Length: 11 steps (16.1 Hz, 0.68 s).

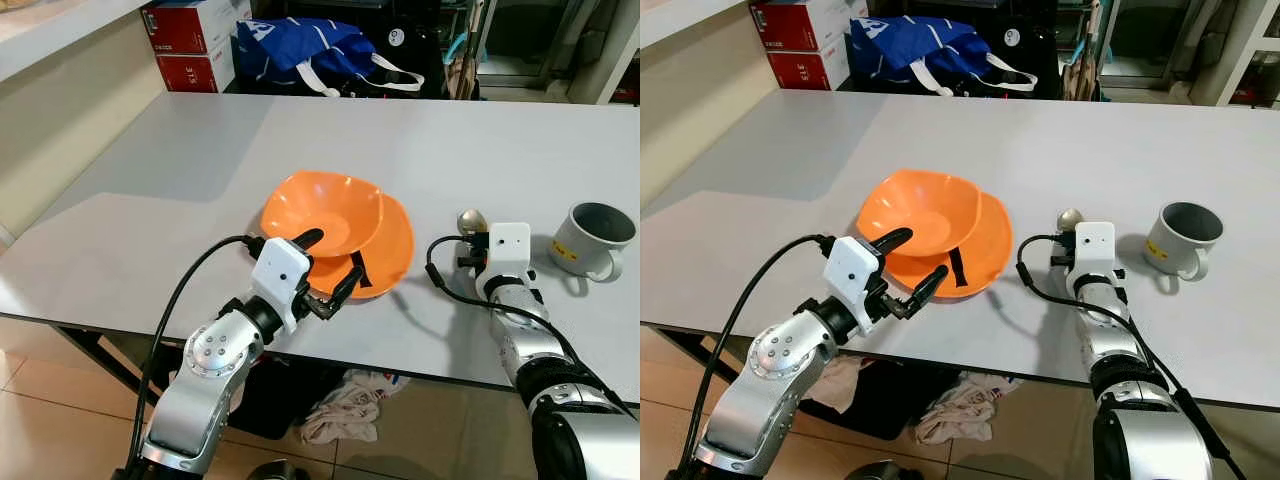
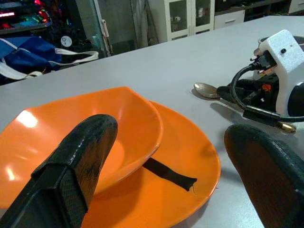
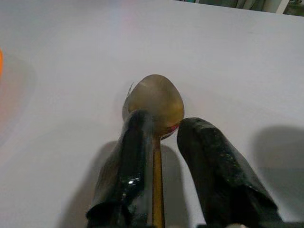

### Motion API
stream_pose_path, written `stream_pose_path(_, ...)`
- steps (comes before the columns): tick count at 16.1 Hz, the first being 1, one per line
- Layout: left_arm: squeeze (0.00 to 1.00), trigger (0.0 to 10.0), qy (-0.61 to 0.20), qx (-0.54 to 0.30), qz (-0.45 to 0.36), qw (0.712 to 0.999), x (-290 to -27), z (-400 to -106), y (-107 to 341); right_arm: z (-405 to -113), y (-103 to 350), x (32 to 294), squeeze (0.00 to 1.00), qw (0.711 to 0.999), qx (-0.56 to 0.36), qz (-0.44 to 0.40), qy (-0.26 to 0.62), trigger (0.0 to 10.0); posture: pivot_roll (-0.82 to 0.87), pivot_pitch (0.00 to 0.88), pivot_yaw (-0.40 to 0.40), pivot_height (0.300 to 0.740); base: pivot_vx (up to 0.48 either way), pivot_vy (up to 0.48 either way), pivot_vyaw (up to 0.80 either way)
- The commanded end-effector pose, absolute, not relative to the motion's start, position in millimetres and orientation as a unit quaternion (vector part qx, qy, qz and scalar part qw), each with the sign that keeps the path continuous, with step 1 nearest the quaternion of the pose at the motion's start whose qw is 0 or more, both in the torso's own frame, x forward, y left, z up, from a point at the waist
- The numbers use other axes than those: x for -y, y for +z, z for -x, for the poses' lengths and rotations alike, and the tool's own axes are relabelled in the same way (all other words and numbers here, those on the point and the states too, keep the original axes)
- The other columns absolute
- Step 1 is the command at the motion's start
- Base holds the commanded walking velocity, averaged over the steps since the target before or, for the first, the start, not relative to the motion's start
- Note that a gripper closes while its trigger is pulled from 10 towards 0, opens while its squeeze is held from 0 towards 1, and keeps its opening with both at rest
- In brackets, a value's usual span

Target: Setting the table

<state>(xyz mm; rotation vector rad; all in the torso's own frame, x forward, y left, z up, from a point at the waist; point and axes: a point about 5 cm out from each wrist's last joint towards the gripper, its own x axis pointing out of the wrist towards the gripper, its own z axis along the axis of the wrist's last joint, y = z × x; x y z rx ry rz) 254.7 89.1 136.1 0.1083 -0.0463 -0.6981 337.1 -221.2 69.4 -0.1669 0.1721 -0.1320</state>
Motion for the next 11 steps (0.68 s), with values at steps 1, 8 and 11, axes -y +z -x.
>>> stream_pose_path(1, 0.00, 10.0, -0.334, 0.019, -0.052, 0.941, -92, -257, 136, -341, 74, 221, 1.00, 0.990, -0.086, 0.089, -0.065, 10.0, 0.09, 0.000, 0.083, 0.740, 0.000, 0.000, 0.00)
stream_pose_path(8, 0.00, 10.0, -0.335, 0.021, -0.049, 0.941, -89, -259, 135, -344, 84, 223, 1.00, 0.992, -0.054, 0.095, -0.063, 10.0, 0.07, 0.000, 0.083, 0.740, 0.000, 0.000, 0.00)
stream_pose_path(11, 0.00, 10.0, -0.333, 0.022, -0.050, 0.941, -89, -261, 135, -347, 106, 219, 0.00, 0.993, 0.012, 0.096, -0.064, 10.0, 0.07, 0.000, 0.081, 0.740, 0.000, 0.000, 0.00)
